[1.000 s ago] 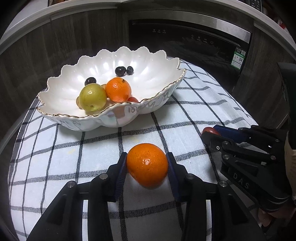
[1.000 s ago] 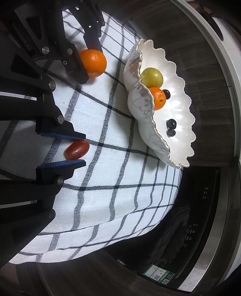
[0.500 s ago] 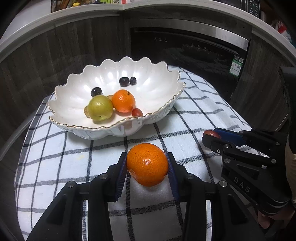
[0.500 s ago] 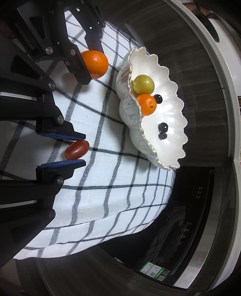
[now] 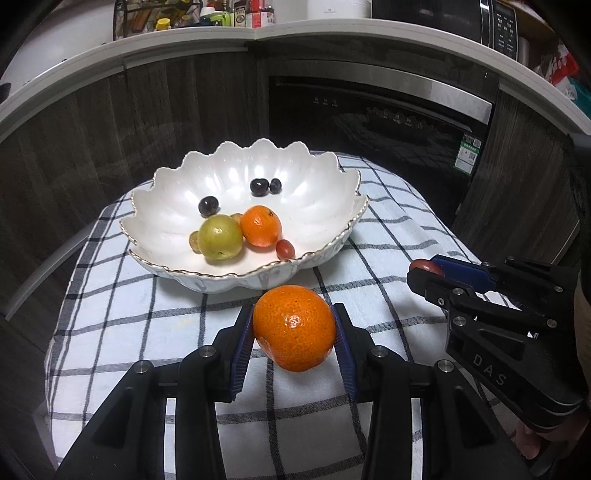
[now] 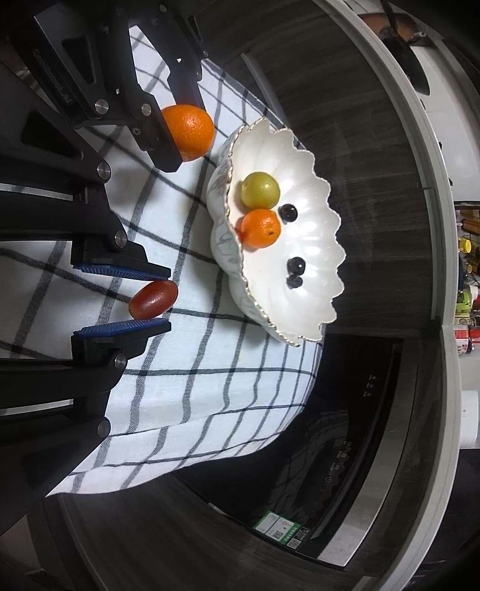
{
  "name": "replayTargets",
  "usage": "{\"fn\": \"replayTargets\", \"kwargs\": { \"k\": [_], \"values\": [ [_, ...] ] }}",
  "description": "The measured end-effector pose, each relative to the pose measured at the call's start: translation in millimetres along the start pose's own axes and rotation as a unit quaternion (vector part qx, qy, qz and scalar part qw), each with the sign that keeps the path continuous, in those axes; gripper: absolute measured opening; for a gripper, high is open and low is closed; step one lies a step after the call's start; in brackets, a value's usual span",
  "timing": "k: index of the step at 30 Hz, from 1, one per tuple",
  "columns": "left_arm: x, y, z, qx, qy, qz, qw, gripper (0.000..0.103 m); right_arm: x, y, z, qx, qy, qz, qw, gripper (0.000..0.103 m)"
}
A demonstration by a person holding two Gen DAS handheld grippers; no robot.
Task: Organize fruits
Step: 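Lift both held fruits and carry them over the white bowl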
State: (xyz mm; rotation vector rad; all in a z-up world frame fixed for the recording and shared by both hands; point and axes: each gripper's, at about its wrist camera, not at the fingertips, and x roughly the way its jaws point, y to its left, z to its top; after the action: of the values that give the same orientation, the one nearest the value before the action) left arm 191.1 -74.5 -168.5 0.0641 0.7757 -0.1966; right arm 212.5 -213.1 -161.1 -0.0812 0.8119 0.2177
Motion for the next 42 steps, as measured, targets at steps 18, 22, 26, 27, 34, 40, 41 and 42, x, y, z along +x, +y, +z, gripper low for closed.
{"fn": "replayTargets", "kwargs": {
  "k": [18, 22, 26, 27, 34, 40, 41, 42],
  "values": [
    [-14.4, 34.2, 31.0, -0.023, -0.020, 0.022, 0.9993, 0.041, -7.6, 17.6, 38.9, -0.009, -0.025, 0.010, 1.000, 0.022],
    [-11.7, 41.7, 42.0, -0.023, -0.025, 0.027, 0.9991, 0.041, -4.7, 18.4, 52.4, -0.009, -0.032, 0.012, 0.999, 0.022],
    [-6.8, 51.8, 52.3, -0.025, -0.029, 0.031, 0.9988, 0.041, -0.9, 19.1, 65.2, -0.008, -0.038, 0.013, 0.999, 0.022],
    [-5.3, 55.0, 54.8, -0.026, -0.030, 0.033, 0.9987, 0.041, 0.5, 19.7, 69.0, -0.007, -0.039, 0.013, 0.999, 0.022],
    [6.0, 71.7, 69.1, -0.028, -0.033, 0.041, 0.9982, 0.041, 13.7, 23.8, 87.7, -0.003, -0.043, 0.013, 0.999, 0.022],
    [17.7, 84.2, 78.2, -0.031, -0.031, 0.046, 0.9980, 0.041, 28.2, 27.1, 99.6, 0.003, -0.040, 0.016, 0.999, 0.022],
    [19.5, 86.4, 79.8, -0.032, -0.032, 0.047, 0.9979, 0.041, 30.6, 27.2, 101.6, 0.003, -0.040, 0.016, 0.999, 0.022],
    [21.4, 88.4, 81.1, -0.033, -0.032, 0.047, 0.9978, 0.041, 32.4, 27.5, 102.2, 0.003, -0.040, 0.017, 0.999, 0.022]
  ]
}}
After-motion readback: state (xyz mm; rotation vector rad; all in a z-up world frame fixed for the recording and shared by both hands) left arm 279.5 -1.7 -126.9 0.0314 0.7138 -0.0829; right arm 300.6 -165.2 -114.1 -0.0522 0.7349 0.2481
